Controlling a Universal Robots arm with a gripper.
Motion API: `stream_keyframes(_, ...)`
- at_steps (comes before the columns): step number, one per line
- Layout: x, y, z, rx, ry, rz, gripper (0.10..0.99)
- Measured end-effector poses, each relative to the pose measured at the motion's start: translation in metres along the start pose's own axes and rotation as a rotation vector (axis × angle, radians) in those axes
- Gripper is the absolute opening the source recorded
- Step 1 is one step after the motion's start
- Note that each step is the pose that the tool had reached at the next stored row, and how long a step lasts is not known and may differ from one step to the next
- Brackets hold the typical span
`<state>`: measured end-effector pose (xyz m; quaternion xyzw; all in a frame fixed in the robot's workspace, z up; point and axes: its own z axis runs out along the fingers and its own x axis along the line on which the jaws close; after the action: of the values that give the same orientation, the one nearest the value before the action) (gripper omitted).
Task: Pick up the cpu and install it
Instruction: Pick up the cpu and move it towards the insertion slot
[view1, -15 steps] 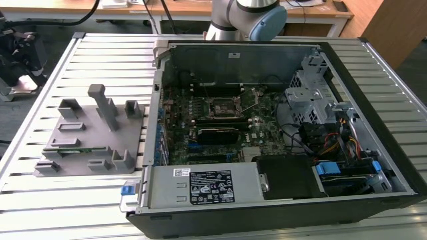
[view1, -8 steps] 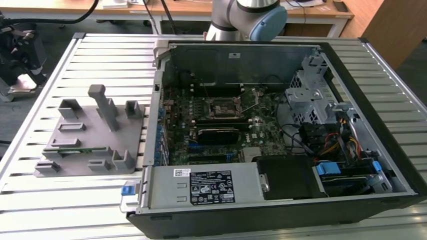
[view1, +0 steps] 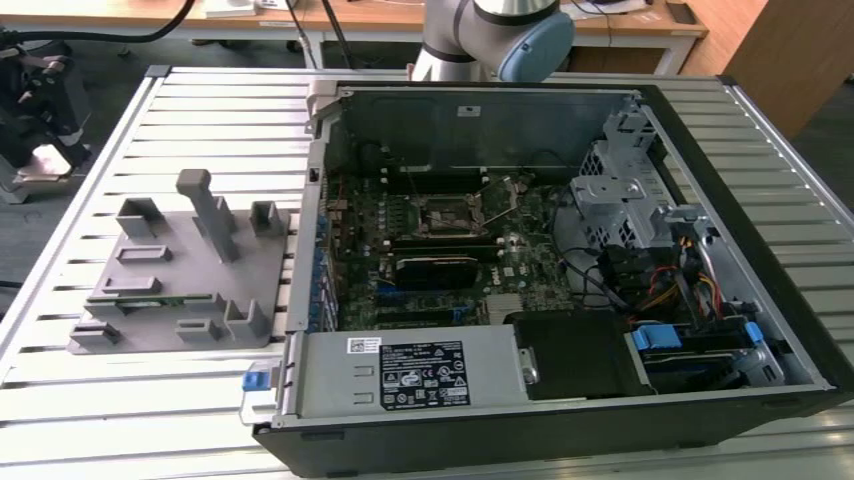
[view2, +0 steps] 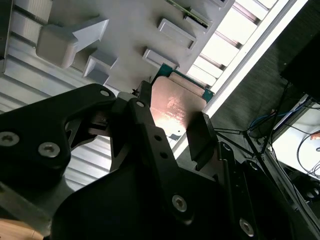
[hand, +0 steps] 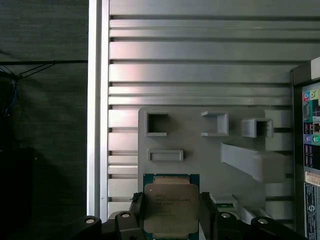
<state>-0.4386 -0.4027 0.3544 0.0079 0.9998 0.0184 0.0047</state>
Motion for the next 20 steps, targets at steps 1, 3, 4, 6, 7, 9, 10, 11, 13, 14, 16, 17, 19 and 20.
stream_keyframes(1,0.0000,0.0001,-0.0004,0.000,0.0000,0.000,0.525)
stream_keyframes(3,0.0000,0.0001,-0.0014,0.000,0.0000,0.000,0.525)
stream_keyframes(4,0.0000,0.0002,-0.0019,0.001,0.0000,0.000,0.525)
stream_keyframes(6,0.0000,0.0002,-0.0026,0.000,-0.0001,0.000,0.525)
stream_keyframes(7,0.0000,0.0002,-0.0029,0.001,-0.0002,0.000,0.525)
stream_keyframes(9,0.0000,0.0003,-0.0038,0.001,0.0000,0.000,0.525)
stream_keyframes(10,0.0000,0.0004,-0.0043,0.001,0.0000,0.000,0.525)
stream_keyframes(11,0.0000,0.0004,-0.0048,0.001,0.0000,0.000,0.525)
stream_keyframes(13,-0.0001,0.0005,-0.0058,0.001,-0.0001,0.000,0.525)
stream_keyframes(14,0.0000,0.0005,-0.0064,0.001,0.0000,0.000,0.525)
stream_keyframes(16,0.0000,0.0006,-0.0075,0.001,0.0000,0.000,0.525)
stream_keyframes(17,-0.0001,0.0006,-0.0081,0.001,0.0000,0.000,0.525)
stream_keyframes(19,-0.0001,0.0007,-0.0093,0.001,0.0000,0.000,0.525)
stream_keyframes(20,-0.0001,0.0007,-0.0099,0.001,0.0000,0.000,0.525)
